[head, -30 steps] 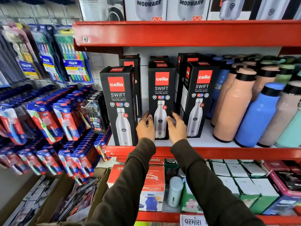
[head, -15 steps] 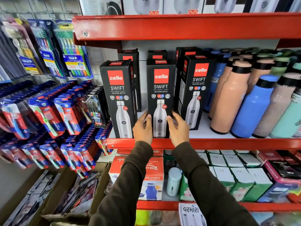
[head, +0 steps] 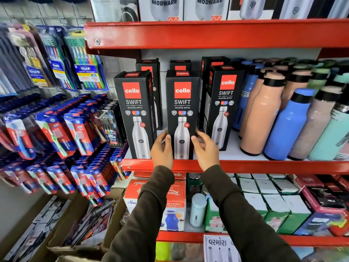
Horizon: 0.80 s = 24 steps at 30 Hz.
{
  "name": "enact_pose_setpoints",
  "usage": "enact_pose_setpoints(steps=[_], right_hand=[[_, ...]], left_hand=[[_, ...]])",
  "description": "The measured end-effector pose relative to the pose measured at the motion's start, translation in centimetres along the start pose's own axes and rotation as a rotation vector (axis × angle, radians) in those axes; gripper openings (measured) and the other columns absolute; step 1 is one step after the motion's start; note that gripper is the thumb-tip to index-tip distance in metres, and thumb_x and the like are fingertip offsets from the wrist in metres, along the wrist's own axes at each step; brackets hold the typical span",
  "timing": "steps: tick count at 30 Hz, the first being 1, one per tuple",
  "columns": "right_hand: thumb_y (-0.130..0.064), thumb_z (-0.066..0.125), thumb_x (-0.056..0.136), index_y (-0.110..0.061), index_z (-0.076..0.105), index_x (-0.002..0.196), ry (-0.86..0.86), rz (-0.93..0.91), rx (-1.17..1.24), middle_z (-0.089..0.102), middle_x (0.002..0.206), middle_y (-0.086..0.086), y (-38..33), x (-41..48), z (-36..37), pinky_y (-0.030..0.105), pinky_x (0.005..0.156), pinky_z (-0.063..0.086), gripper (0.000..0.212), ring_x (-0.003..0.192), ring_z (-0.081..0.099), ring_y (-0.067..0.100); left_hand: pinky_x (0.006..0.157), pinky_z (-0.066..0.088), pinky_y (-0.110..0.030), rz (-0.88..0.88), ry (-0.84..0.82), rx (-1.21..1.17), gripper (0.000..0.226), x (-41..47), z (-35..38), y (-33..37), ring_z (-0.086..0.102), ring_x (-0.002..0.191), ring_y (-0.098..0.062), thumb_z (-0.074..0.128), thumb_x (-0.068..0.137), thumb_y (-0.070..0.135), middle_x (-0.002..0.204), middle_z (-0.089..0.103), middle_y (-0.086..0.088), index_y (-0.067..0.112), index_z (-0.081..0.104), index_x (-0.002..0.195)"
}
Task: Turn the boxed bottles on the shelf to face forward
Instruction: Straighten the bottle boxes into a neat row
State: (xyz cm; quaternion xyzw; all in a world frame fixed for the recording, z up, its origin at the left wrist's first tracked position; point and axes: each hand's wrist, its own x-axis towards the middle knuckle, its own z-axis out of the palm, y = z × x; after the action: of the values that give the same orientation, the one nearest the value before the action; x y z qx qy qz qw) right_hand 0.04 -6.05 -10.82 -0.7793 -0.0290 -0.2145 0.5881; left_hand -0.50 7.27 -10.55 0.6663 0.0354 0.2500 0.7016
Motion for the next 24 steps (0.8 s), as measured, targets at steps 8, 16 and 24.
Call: enact_pose_setpoints(steps=[8,16,24], right_hand=[[-0.011,0.055,0.094,-0.018,0.062,0.120,0.305,-0.139,0.063,0.057,0.120,0.003,0.4,1.3,-5.2,0.015,0.090,0.046,0.027,0.102,0.057,0.006],[-0.011,0.053,0.096,-0.009,0.045,0.140,0.235,-0.035,0.025,0.046,0.143,0.014,1.9,5.2,-8.9,0.044,0.114,0.035,0.044,0.134,0.044,0.026],[-0.019,0.047,0.099,-0.008,0.043,0.142,0.047,0.136,-0.075,0.048,0.146,0.013,3.1,7.4,-9.6,0.025,0.108,0.033,0.044,0.134,0.045,0.027]], left_hand=[[0.097,0.047,-0.040,0.415,0.152,0.015,0.028,-3.0,3.9,1.4,0.054,0.113,-0.016,0.051,0.098,0.020,0.120,0.056,0.011,0.027,0.056,0.125],[0.114,0.024,-0.013,0.461,-0.171,0.145,0.044,-2.9,12.2,2.9,0.035,0.135,-0.002,0.041,0.100,0.006,0.147,0.044,-0.001,0.008,0.041,0.144],[0.113,0.031,-0.032,-0.072,-0.248,0.231,0.046,-0.9,15.3,0.8,0.041,0.138,-0.031,0.038,0.102,0.018,0.148,0.045,-0.017,0.007,0.033,0.147]])
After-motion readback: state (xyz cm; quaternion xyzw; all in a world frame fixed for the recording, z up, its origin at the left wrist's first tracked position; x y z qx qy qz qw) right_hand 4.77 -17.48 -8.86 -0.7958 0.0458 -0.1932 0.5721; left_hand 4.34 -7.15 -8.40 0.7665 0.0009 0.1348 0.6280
